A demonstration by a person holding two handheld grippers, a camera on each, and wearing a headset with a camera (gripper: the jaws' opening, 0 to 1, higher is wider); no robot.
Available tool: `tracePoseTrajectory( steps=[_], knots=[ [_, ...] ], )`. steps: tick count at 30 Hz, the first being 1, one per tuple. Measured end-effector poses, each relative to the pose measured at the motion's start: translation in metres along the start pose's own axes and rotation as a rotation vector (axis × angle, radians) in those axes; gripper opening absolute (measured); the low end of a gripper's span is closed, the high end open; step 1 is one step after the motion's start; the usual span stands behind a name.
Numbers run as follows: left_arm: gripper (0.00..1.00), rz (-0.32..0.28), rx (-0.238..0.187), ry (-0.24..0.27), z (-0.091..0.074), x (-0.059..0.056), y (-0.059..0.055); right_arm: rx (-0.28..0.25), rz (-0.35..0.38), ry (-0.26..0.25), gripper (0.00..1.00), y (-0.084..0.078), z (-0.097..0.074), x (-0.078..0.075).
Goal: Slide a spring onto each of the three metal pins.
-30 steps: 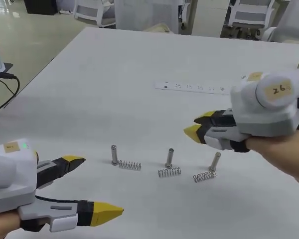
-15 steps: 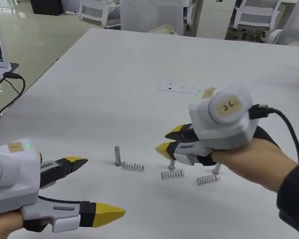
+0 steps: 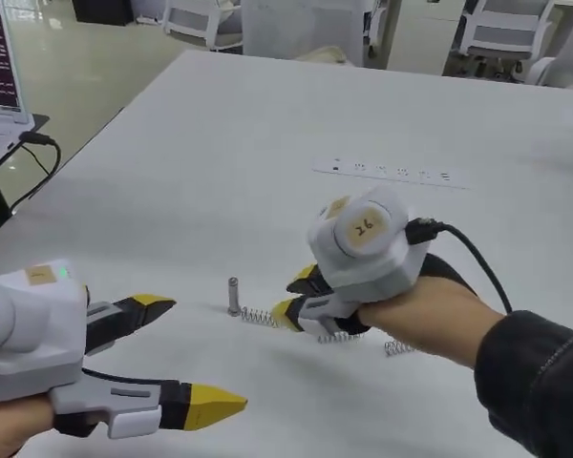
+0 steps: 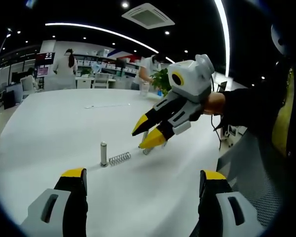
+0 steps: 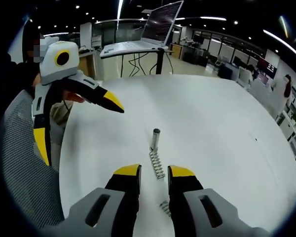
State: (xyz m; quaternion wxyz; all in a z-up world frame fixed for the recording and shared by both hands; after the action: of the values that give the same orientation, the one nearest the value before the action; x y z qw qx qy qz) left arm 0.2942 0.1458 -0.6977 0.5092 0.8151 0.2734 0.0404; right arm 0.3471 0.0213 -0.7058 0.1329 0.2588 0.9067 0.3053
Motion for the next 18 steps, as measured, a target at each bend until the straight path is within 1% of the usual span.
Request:
tracePoseTrajectory(
  steps=[1, 2, 4, 10, 15, 18],
  knots=[
    [0.92, -0.001, -0.001, 0.001, 0.000, 0.000, 0.000, 0.000, 0.002, 0.004, 0.19, 0.000, 0.002, 0.000],
    [0.92, -0.002, -0.001, 0.001, 0.000, 0.000, 0.000, 0.013, 0.009, 0.011, 0.20, -0.001, 0.006, 0.000],
    [0.92, -0.003, -0.001, 0.002, 0.000, 0.000, 0.000, 0.018, 0.003, 0.012, 0.19, -0.001, 0.011, 0.000],
    [0.92, -0.005, -0.002, 0.006, -0.001, 0.001, 0.000, 0.062, 0.021, 0.027, 0.19, -0.007, 0.029, -0.003],
    [0.92, -0.007, -0.005, 0.009, -0.002, 0.002, 0.000, 0.087, 0.025, 0.035, 0.19, -0.012, 0.037, -0.002],
    [0.92, -0.008, -0.007, 0.011, -0.002, 0.002, 0.001, 0.094, 0.025, 0.036, 0.20, -0.014, 0.040, -0.003]
  ],
)
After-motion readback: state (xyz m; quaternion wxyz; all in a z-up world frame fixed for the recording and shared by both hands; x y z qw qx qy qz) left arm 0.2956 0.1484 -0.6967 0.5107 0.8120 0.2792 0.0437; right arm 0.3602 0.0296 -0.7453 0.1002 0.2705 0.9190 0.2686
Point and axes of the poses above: the centre of the closed fingertips' face, and the gripper's own axes: z roughly forward along the fingers, x roughly to its left, y roughly out of its top, the point moved 5 cm from there along -z, roughly backward along the fingers, and after that the axes turned 7 degrees about x, right-handed, at the moved point
